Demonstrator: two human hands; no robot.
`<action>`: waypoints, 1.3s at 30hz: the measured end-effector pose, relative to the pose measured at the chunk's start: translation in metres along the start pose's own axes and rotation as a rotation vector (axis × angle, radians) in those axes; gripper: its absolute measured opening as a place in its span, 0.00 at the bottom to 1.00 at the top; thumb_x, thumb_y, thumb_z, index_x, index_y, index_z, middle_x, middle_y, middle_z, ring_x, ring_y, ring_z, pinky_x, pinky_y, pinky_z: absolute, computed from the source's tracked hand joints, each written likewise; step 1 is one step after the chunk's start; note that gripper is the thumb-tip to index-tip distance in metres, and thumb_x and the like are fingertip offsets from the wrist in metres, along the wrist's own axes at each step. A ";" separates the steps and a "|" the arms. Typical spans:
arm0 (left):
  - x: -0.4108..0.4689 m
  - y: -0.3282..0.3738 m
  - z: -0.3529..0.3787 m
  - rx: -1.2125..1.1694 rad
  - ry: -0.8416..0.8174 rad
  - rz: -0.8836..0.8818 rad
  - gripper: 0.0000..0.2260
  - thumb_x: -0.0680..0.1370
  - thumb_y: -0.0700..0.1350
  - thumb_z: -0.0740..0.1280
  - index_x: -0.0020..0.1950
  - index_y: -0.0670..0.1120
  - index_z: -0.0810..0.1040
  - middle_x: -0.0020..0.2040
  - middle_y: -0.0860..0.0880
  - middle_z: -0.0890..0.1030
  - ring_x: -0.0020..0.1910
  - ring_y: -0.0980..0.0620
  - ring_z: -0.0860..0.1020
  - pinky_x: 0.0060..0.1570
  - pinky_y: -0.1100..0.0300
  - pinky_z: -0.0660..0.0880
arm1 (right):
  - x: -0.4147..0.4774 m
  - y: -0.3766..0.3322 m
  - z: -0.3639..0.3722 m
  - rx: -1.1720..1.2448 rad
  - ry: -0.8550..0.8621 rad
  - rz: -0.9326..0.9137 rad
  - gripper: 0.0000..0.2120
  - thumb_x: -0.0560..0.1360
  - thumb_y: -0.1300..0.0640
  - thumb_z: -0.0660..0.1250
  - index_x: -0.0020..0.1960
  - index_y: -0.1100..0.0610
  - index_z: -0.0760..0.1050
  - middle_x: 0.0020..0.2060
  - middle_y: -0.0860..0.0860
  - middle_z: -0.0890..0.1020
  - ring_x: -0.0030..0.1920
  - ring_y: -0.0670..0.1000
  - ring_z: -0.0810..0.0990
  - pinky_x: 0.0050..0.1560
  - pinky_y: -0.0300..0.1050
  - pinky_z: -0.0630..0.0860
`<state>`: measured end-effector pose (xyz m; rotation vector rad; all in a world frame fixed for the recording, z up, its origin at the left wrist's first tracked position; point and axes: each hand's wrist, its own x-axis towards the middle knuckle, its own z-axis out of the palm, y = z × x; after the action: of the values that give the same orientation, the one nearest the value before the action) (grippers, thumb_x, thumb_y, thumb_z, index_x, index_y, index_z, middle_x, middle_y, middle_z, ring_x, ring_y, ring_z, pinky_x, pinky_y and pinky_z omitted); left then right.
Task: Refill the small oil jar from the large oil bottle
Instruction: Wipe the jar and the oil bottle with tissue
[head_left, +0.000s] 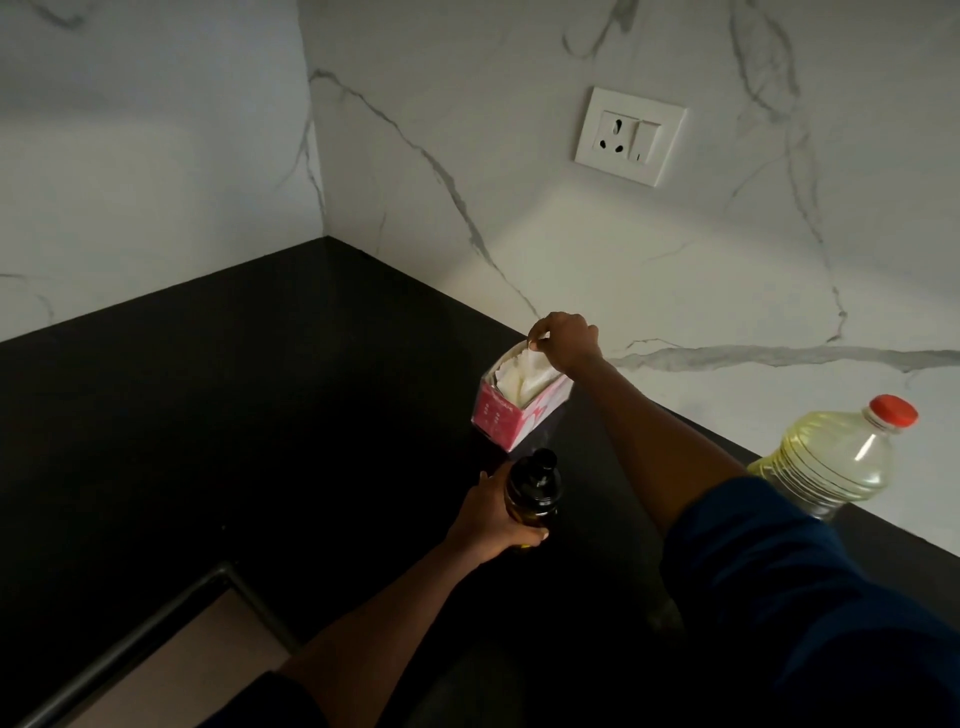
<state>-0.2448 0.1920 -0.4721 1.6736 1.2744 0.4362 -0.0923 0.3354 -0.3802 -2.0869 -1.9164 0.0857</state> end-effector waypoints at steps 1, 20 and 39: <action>0.000 -0.001 0.001 0.003 0.006 0.002 0.37 0.64 0.42 0.77 0.69 0.50 0.65 0.66 0.51 0.72 0.69 0.51 0.66 0.70 0.56 0.60 | 0.000 0.001 -0.002 0.045 0.011 0.017 0.08 0.77 0.60 0.63 0.50 0.55 0.82 0.56 0.53 0.79 0.58 0.56 0.75 0.61 0.50 0.68; -0.001 0.000 0.004 -0.012 0.018 -0.014 0.39 0.65 0.43 0.77 0.71 0.50 0.61 0.68 0.49 0.69 0.71 0.49 0.63 0.70 0.55 0.59 | -0.034 0.021 -0.059 -0.146 0.105 -0.171 0.13 0.71 0.75 0.58 0.48 0.66 0.78 0.47 0.61 0.79 0.45 0.61 0.78 0.41 0.41 0.67; 0.000 -0.008 0.005 -0.093 -0.002 0.022 0.40 0.64 0.40 0.77 0.71 0.51 0.62 0.67 0.50 0.70 0.69 0.50 0.66 0.68 0.55 0.63 | -0.042 0.020 -0.101 0.040 0.307 0.107 0.11 0.75 0.68 0.55 0.50 0.63 0.75 0.47 0.62 0.78 0.44 0.62 0.79 0.40 0.46 0.72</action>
<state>-0.2454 0.1899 -0.4815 1.6115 1.2167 0.4992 -0.0522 0.2746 -0.2961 -2.0391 -1.6107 -0.1627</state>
